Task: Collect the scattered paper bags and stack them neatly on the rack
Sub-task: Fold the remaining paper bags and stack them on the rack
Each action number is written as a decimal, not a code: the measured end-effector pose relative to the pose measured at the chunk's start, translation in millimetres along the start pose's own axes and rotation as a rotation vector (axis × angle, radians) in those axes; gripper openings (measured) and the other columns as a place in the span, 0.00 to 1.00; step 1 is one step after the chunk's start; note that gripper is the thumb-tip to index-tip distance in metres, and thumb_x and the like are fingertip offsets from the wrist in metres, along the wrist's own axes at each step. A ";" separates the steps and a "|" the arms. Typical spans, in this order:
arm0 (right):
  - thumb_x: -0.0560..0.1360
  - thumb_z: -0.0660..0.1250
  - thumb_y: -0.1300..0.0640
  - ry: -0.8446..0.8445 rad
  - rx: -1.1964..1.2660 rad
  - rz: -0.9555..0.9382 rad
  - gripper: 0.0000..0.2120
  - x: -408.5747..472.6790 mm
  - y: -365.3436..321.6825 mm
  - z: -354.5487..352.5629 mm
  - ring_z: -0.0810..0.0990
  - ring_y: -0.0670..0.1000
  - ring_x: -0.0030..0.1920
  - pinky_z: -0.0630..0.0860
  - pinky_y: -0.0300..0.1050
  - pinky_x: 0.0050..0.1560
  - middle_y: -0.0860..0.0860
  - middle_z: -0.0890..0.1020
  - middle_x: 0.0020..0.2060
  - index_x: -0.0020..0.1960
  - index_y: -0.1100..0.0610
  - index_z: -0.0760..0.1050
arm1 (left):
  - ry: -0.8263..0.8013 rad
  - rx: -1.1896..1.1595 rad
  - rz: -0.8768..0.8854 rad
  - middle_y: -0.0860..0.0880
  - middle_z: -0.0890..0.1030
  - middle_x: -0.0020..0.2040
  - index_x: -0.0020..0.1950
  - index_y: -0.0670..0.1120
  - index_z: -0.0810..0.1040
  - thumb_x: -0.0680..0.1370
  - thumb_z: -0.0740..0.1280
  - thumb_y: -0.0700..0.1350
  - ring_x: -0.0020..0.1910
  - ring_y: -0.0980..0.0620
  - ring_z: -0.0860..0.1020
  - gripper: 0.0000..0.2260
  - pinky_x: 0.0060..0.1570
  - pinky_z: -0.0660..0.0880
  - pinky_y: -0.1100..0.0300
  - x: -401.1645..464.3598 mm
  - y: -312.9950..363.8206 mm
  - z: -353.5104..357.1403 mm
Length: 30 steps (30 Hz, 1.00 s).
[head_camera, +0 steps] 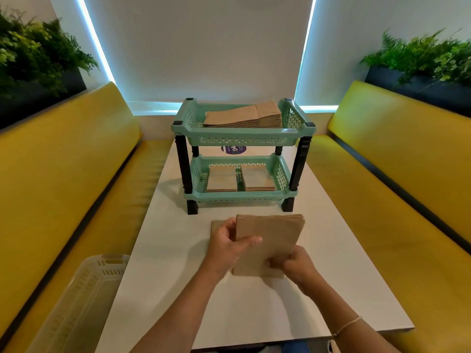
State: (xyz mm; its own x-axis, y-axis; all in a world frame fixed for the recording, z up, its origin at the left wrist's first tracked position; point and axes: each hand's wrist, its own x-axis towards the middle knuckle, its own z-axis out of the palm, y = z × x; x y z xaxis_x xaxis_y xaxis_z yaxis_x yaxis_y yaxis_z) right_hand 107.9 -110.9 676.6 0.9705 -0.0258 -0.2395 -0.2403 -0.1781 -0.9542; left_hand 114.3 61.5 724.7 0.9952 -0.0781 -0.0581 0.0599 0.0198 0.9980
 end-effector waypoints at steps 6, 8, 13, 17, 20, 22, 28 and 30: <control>0.68 0.70 0.70 0.035 -0.016 -0.007 0.08 -0.3 0.1 8.1 0.82 0.58 0.44 0.81 0.49 0.43 0.59 0.83 0.42 0.46 0.62 0.81 | -0.075 0.284 -0.155 0.49 0.83 0.48 0.54 0.43 0.80 0.67 0.76 0.39 0.51 0.49 0.81 0.16 0.50 0.78 0.59 2.0 -58.5 -1.2; 0.68 0.72 0.69 0.023 0.032 -0.029 0.08 -1.5 -10.1 5.6 0.82 0.57 0.44 0.81 0.48 0.42 0.58 0.84 0.42 0.45 0.61 0.80 | -0.087 0.374 -0.183 0.48 0.82 0.52 0.58 0.42 0.79 0.71 0.73 0.38 0.54 0.48 0.80 0.16 0.52 0.77 0.59 3.1 -58.0 -7.8; 0.66 0.70 0.74 0.075 0.342 -0.067 0.11 7.6 -41.9 -16.8 0.81 0.54 0.44 0.78 0.41 0.39 0.54 0.83 0.41 0.45 0.62 0.78 | -0.177 0.640 -0.117 0.54 0.79 0.53 0.60 0.50 0.75 0.73 0.70 0.40 0.49 0.55 0.77 0.17 0.42 0.74 0.68 11.9 -16.7 -33.9; 0.61 0.74 0.72 0.075 0.327 -0.022 0.15 9.9 -35.3 -35.2 0.78 0.58 0.48 0.77 0.52 0.52 0.60 0.79 0.44 0.45 0.65 0.73 | -0.011 0.294 -0.063 0.50 0.81 0.46 0.46 0.49 0.77 0.67 0.75 0.36 0.46 0.52 0.79 0.13 0.46 0.78 0.59 13.3 5.8 -65.0; 0.54 0.78 0.68 0.063 0.273 0.026 0.21 6.6 -20.6 -34.6 0.79 0.56 0.42 0.79 0.47 0.46 0.59 0.80 0.40 0.44 0.67 0.75 | 0.122 -0.059 -0.027 0.48 0.80 0.40 0.43 0.46 0.77 0.66 0.74 0.30 0.40 0.52 0.78 0.14 0.42 0.76 0.60 10.9 1.9 -70.5; 0.61 0.73 0.76 0.078 0.262 0.024 0.15 4.3 -12.8 -29.0 0.79 0.55 0.39 0.80 0.40 0.36 0.59 0.81 0.39 0.46 0.71 0.75 | 0.161 -0.141 -0.040 0.48 0.81 0.39 0.43 0.45 0.77 0.67 0.73 0.29 0.39 0.53 0.78 0.13 0.41 0.77 0.60 8.4 -5.8 -65.5; 0.66 0.69 0.76 0.094 0.133 0.063 0.13 -3.2 6.5 -7.3 0.82 0.53 0.34 0.78 0.41 0.31 0.56 0.84 0.36 0.43 0.61 0.81 | 0.172 -0.118 -0.126 0.51 0.83 0.39 0.45 0.46 0.77 0.66 0.74 0.29 0.38 0.55 0.81 0.16 0.36 0.77 0.66 -2.6 -45.8 -40.8; 0.66 0.70 0.76 0.115 0.132 0.047 0.14 -1.9 5.6 -6.7 0.83 0.50 0.33 0.78 0.40 0.31 0.54 0.84 0.34 0.42 0.59 0.81 | 0.177 -0.108 -0.124 0.51 0.83 0.39 0.46 0.46 0.77 0.66 0.74 0.29 0.38 0.55 0.81 0.16 0.36 0.77 0.67 -1.0 -47.9 -38.7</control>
State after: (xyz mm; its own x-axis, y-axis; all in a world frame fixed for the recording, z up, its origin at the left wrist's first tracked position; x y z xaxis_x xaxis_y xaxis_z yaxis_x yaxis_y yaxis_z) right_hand 104.7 -118.4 672.9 0.9520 -0.1450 -0.2697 -0.2785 -0.0436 -0.9594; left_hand 113.4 99.3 676.0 0.9771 0.0896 -0.1929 0.1807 0.1284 0.9751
